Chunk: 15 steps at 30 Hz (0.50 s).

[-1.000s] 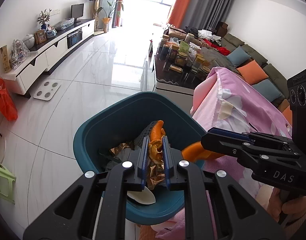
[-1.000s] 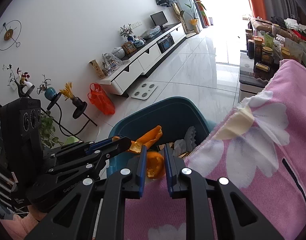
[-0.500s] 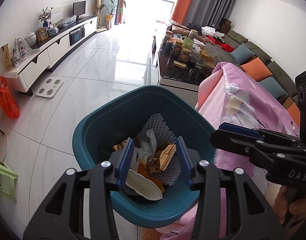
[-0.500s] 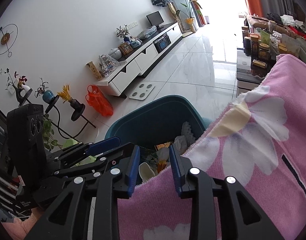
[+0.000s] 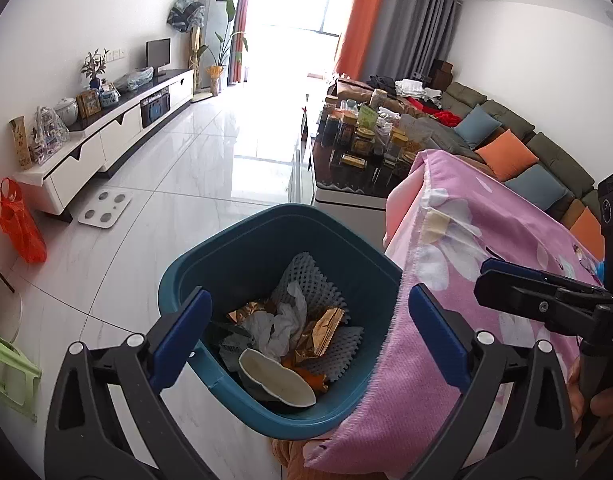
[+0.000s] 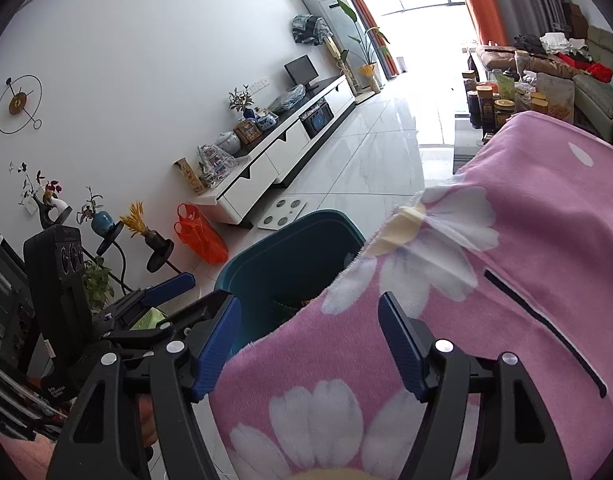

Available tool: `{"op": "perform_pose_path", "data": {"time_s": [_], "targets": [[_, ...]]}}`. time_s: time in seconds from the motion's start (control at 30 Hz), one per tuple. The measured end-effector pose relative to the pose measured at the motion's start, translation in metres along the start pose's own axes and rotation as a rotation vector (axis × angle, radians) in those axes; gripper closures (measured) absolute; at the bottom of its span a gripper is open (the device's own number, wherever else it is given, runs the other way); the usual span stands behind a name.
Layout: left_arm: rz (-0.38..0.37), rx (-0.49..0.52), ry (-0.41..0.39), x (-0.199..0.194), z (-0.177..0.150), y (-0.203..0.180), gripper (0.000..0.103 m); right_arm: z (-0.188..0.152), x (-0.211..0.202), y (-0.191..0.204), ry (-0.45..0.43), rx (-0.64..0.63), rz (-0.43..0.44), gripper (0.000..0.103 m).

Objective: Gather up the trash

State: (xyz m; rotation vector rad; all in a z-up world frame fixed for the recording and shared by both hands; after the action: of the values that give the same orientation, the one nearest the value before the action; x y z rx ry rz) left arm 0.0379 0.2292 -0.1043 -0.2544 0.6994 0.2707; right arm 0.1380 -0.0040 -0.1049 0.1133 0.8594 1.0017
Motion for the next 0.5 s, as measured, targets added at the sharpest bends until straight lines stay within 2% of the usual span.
{"op": "perform_pose_path", "data": {"time_s": [0.07,0.17,0.4,0.5], "targets": [[0.006,0.011,-0.022,-0.007,-0.001,-0.007,0.006,-0.005,-0.013,-0.003,-0.027,-0.013,-0.018,0.024],[-0.006,0.015,-0.044,-0.016,-0.004,-0.019,0.006,-0.013,-0.035,-0.007,-0.080,-0.028,-0.049,0.019],[-0.057,0.096,-0.148,-0.044,-0.011,-0.067,0.006,-0.033,-0.101,-0.024,-0.232,-0.058,-0.167,0.008],[-0.090,0.139,-0.188,-0.053,-0.013,-0.093,0.006,-0.045,-0.129,-0.032,-0.295,-0.050,-0.237,0.007]]}}
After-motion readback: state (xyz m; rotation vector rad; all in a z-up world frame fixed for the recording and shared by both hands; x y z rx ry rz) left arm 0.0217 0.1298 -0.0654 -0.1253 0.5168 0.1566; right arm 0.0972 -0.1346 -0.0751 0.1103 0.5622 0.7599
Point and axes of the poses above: each gripper's, at about its wrist camera, not at the fingertips, and x roughly the way its jaws point, y to its left, z to its top, the point moved 4 cm from there along x, roughly the way its jaws point, and after that the axes turned 3 degrees about z, right-handed, at the moved point
